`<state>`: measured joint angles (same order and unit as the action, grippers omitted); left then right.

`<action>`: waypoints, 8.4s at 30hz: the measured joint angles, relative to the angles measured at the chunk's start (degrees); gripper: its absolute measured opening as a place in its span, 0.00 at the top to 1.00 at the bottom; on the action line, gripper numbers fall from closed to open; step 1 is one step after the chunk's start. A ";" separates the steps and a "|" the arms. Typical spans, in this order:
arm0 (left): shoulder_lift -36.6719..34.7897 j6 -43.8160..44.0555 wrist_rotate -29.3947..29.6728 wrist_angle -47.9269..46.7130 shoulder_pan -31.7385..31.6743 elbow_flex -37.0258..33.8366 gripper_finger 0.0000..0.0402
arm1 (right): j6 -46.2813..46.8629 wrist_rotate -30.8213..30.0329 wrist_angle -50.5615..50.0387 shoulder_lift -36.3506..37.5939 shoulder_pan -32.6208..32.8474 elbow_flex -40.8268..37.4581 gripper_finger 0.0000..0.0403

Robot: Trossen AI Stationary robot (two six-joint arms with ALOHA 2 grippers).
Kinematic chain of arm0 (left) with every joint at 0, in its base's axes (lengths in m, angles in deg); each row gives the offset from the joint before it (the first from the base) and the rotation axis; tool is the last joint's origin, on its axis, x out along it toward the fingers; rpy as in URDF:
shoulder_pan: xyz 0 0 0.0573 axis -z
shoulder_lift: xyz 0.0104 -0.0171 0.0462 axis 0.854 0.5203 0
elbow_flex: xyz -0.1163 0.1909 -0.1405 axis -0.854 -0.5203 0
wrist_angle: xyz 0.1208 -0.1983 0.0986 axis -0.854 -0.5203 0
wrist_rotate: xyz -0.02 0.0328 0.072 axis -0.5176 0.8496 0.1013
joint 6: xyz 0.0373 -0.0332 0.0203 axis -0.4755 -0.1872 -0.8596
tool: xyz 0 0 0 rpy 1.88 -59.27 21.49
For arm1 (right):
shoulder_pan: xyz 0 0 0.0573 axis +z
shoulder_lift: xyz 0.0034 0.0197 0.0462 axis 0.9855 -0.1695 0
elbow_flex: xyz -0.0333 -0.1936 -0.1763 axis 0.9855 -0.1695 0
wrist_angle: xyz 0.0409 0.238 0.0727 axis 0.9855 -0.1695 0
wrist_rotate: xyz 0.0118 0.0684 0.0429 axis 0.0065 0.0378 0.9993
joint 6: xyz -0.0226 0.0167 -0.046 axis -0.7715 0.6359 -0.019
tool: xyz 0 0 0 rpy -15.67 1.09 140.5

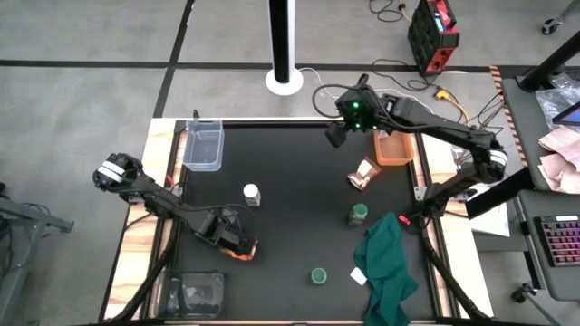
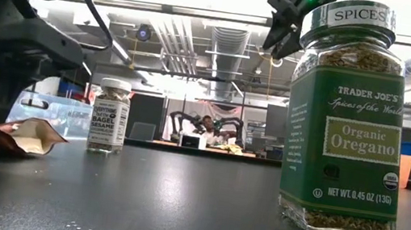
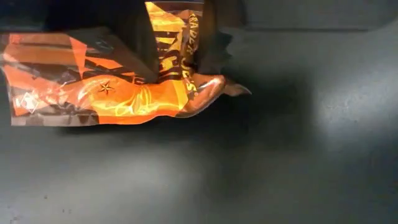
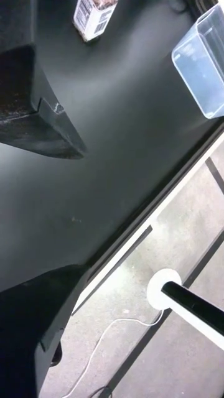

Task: Sort spices by type
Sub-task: Put the bottom orange seasoning pack into the transparent bin, then put the top green seasoning bottle into the black bin

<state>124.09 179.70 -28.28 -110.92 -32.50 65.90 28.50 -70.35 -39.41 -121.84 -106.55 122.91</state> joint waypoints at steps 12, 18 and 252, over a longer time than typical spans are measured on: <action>-0.23 -5.13 3.69 -5.46 0.00 2.66 0.99 | 0.00 -0.02 0.27 -1.72 0.00 0.00 0.28; -3.00 -12.06 3.16 -13.26 -0.02 8.12 1.00 | 0.02 -0.38 0.41 -1.72 0.01 0.00 0.31; -14.32 -89.73 9.67 -19.56 -24.02 34.97 0.64 | 67.08 17.67 -16.72 -3.42 28.65 -23.56 0.20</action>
<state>109.77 89.97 -18.61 -130.48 -56.52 100.87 95.58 -52.68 -56.14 -125.26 -77.89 99.35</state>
